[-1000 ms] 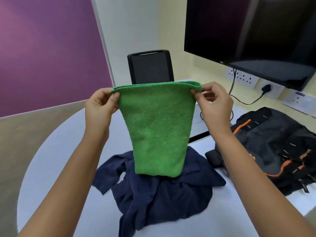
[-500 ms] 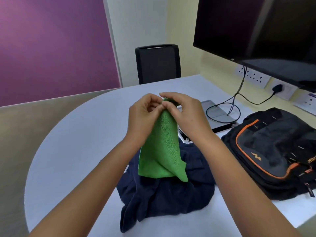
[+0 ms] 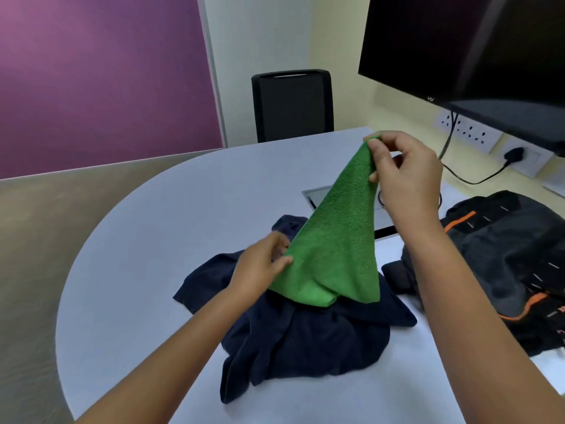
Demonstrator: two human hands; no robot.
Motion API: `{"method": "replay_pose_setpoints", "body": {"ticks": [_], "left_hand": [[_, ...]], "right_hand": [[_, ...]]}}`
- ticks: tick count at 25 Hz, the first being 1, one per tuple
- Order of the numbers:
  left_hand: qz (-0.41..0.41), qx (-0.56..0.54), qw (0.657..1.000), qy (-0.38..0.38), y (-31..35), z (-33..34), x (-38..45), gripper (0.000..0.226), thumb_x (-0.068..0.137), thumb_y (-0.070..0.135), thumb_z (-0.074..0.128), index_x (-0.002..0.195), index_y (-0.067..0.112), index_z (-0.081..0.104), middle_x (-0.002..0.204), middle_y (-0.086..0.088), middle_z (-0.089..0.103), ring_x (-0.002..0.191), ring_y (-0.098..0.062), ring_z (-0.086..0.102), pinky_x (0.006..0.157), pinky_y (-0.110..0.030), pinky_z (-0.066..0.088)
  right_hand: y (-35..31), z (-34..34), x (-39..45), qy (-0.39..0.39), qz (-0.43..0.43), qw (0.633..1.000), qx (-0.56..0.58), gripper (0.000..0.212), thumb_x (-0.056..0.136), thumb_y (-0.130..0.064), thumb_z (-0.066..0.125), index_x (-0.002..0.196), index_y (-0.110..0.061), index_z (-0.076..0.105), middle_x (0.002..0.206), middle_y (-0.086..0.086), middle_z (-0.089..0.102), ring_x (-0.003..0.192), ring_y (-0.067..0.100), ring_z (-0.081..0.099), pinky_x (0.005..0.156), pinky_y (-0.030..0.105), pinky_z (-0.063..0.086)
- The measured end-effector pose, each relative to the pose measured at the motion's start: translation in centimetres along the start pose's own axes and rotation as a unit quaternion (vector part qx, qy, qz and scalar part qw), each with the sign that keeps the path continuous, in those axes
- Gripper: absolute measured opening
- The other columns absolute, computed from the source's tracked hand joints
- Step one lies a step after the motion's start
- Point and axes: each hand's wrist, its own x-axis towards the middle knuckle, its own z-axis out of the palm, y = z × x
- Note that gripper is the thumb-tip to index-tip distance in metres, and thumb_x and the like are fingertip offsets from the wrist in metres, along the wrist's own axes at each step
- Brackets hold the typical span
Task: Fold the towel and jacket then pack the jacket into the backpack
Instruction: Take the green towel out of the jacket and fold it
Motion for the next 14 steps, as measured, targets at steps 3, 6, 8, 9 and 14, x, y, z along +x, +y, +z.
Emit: {"method": "replay_pose_setpoints", "body": {"ticks": [3, 6, 8, 9, 14], "left_hand": [[-0.007, 0.056, 0.997, -0.056, -2.6, 2.5, -0.9, 0.032, 0.083, 0.026, 0.067, 0.113, 0.021, 0.06, 0.109, 0.006, 0.062, 0.098, -0.015, 0.059, 0.085, -0.03, 0.045], [0.011, 0.098, 0.994, -0.046, -3.1, 3.4, -1.1, 0.024, 0.087, 0.03, 0.062, 0.105, 0.014, 0.065, 0.133, 0.011, 0.046, 0.088, -0.01, 0.058, 0.082, -0.028, 0.045], [0.034, 0.11, 0.993, -0.02, -3.0, 3.2, -1.0, 0.018, 0.086, 0.028, 0.063, 0.092, 0.012, 0.066, 0.145, 0.015, 0.03, 0.08, -0.008, 0.056, 0.073, -0.025, 0.044], [0.047, 0.097, 0.994, 0.003, -2.9, 3.0, -0.9, 0.013, 0.085, 0.026, 0.065, 0.087, 0.013, 0.065, 0.145, 0.016, 0.025, 0.08, -0.007, 0.054, 0.072, -0.024, 0.043], [0.052, 0.074, 0.987, -0.136, -3.4, 2.7, 1.0, 0.021, 0.086, 0.027, 0.065, 0.099, 0.011, 0.069, 0.138, 0.005, 0.046, 0.106, -0.011, 0.056, 0.089, -0.031, 0.046]], "right_hand": [[0.5, -0.6, 0.4, -0.02, 0.033, 0.992, 0.118, 0.01, 0.091, -0.019, 0.056, 0.094, -0.018, 0.065, 0.074, -0.005, 0.063, 0.058, 0.002, 0.058, 0.076, 0.042, 0.055], [0.2, -1.3, 0.7, -0.061, 0.001, 0.982, 0.178, 0.012, 0.092, -0.014, 0.054, 0.09, -0.021, 0.064, 0.073, -0.012, 0.064, 0.06, 0.002, 0.057, 0.072, 0.033, 0.055], [-0.2, -1.6, 0.6, -0.088, -0.018, 0.972, 0.219, 0.015, 0.093, -0.012, 0.053, 0.09, -0.021, 0.064, 0.072, -0.014, 0.065, 0.059, 0.003, 0.056, 0.066, 0.024, 0.053], [-0.4, -1.9, 0.6, -0.093, -0.02, 0.966, 0.242, 0.014, 0.093, -0.012, 0.053, 0.091, -0.019, 0.064, 0.07, -0.013, 0.065, 0.059, 0.003, 0.056, 0.065, 0.023, 0.053], [-0.9, -3.2, 1.4, -0.097, -0.017, 0.938, 0.332, 0.011, 0.086, -0.027, 0.056, 0.086, -0.025, 0.067, 0.068, -0.011, 0.061, 0.059, 0.004, 0.054, 0.062, 0.021, 0.051]]}}
